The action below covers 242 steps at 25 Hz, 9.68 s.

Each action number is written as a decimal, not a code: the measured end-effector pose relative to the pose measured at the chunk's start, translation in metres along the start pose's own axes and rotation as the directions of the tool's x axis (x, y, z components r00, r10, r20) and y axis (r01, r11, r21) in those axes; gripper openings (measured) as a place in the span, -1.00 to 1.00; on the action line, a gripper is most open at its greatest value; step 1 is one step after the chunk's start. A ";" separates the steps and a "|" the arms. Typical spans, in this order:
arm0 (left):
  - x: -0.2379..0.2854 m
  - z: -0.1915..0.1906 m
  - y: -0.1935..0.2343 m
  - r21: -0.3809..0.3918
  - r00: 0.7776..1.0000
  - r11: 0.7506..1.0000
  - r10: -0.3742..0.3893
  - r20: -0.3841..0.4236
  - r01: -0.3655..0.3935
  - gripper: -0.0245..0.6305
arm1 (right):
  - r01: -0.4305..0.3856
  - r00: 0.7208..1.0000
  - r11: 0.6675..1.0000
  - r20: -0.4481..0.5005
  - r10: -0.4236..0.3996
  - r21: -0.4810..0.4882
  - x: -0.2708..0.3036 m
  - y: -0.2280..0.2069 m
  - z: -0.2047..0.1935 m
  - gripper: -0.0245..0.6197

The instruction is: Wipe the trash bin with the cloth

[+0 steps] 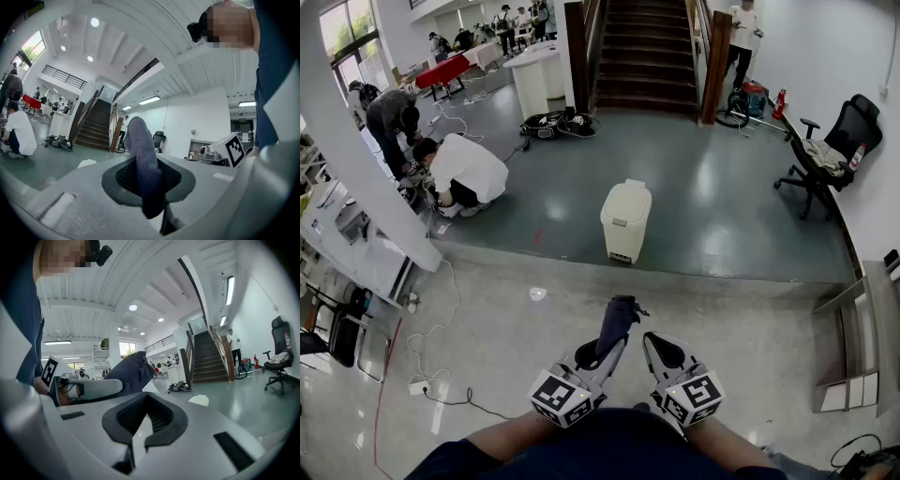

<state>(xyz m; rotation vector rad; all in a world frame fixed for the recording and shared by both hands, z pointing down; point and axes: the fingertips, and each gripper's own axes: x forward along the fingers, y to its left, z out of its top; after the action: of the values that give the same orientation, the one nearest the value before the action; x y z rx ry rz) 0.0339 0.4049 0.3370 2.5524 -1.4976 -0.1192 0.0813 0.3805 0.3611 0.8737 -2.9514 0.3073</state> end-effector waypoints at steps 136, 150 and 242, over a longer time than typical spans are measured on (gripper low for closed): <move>0.639 -0.292 0.651 0.380 0.613 0.901 0.424 -0.667 -0.210 -0.77 | 0.121 0.981 0.977 -0.173 -0.090 0.174 0.418 -0.511 -0.064 -0.91; 0.659 -0.315 0.551 0.383 0.647 0.924 0.288 -0.706 0.007 -0.77 | 0.151 0.975 0.975 -0.185 -0.120 0.165 0.384 -0.514 -0.058 -0.91; 0.336 0.052 0.363 -0.004 0.994 0.999 0.048 -0.094 -0.049 -0.77 | -0.012 0.995 1.000 -0.094 0.013 0.008 0.357 -0.306 0.074 -0.91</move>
<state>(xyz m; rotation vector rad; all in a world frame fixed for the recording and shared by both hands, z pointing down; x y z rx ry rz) -0.1210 -0.0669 0.3643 2.4784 -1.5204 0.0025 -0.0511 -0.0766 0.3786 0.8185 -2.8718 0.3506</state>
